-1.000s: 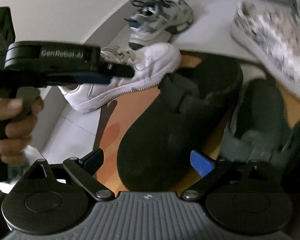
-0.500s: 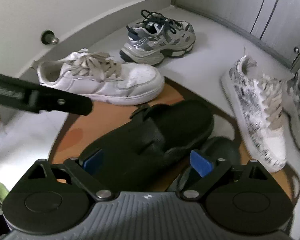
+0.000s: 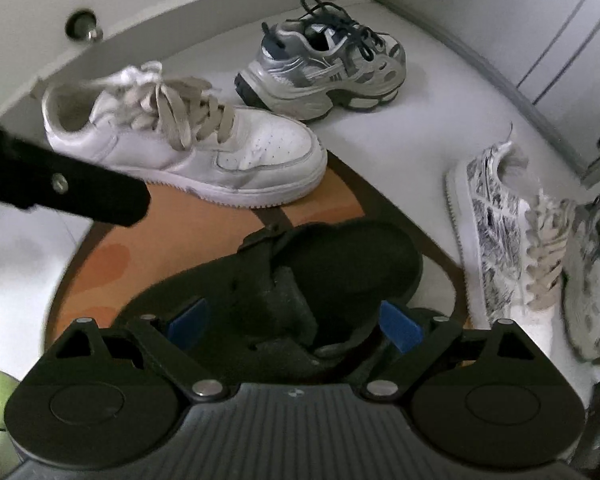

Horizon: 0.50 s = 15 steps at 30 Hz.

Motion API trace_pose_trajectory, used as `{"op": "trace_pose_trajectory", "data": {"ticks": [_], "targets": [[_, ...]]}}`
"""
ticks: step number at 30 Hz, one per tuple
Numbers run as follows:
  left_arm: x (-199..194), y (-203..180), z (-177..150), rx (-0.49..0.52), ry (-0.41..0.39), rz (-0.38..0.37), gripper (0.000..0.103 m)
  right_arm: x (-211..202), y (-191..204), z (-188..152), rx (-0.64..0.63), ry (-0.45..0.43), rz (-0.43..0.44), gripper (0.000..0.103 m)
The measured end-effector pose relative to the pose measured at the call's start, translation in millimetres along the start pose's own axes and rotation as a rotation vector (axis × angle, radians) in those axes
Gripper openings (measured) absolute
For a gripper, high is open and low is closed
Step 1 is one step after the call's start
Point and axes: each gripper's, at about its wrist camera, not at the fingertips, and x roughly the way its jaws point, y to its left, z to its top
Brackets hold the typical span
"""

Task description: Organize scattered shoes

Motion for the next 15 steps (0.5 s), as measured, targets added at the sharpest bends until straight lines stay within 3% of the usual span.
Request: {"op": "trace_pose_trajectory", "data": {"ticks": [6, 7, 8, 9, 15], "targets": [[4.1, 9.5, 0.0, -0.07, 0.026, -0.041, 0.075, 7.8, -2.7, 6.9, 0.012, 0.018, 0.021, 0.084], [4.6, 9.9, 0.0, -0.071, 0.03, -0.04, 0.075, 9.0, -3.1, 7.4, 0.014, 0.026, 0.043, 0.075], [5.0, 10.1, -0.1, -0.07, 0.032, -0.039, 0.075, 9.5, -3.2, 8.0, 0.016, 0.033, 0.07, 0.057], [5.6, 10.2, -0.3, -0.07, 0.034, -0.038, 0.075, 9.7, -3.2, 9.7, 0.017, 0.044, 0.123, 0.056], [6.8, 12.9, -0.3, -0.083, 0.046, -0.043, 0.075, 2.0, -0.5, 15.9, -0.054, 0.075, 0.151, 0.043]]}}
